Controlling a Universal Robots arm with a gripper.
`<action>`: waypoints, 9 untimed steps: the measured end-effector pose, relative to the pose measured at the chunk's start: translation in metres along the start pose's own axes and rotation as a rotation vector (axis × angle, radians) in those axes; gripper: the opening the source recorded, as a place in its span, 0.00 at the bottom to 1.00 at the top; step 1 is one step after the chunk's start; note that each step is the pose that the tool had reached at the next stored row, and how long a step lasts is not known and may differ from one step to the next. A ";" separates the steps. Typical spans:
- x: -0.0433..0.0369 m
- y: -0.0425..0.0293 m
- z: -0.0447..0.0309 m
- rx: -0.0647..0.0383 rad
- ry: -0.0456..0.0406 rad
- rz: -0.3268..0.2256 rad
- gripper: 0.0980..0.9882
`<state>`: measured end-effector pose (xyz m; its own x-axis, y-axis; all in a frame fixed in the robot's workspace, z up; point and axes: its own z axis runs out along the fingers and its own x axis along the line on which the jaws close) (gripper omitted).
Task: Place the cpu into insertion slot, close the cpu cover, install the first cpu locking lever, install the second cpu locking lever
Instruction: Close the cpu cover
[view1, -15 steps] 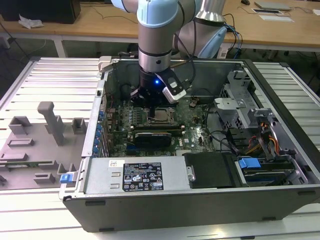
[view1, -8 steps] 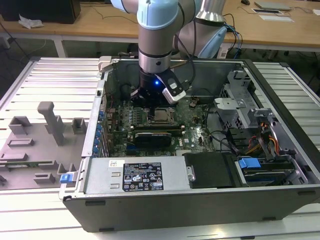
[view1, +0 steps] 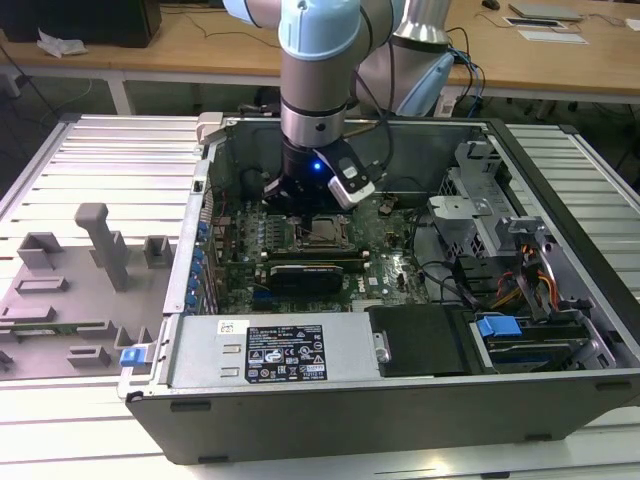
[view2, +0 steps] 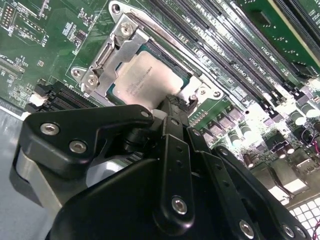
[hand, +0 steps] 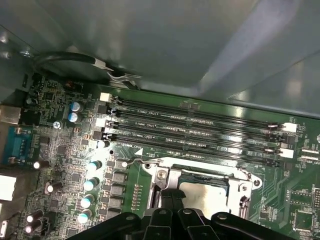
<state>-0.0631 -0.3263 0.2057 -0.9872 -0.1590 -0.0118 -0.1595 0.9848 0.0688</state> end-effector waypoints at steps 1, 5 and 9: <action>-0.0001 0.0001 -0.0017 0.000 -0.0004 0.000 0.01; -0.0001 0.0007 -0.0113 0.000 0.0001 0.000 0.01; -0.0024 0.0005 -0.0125 0.001 0.0008 0.000 0.01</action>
<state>-0.0608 -0.3263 0.2182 -0.9872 -0.1593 -0.0110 -0.1597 0.9848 0.0678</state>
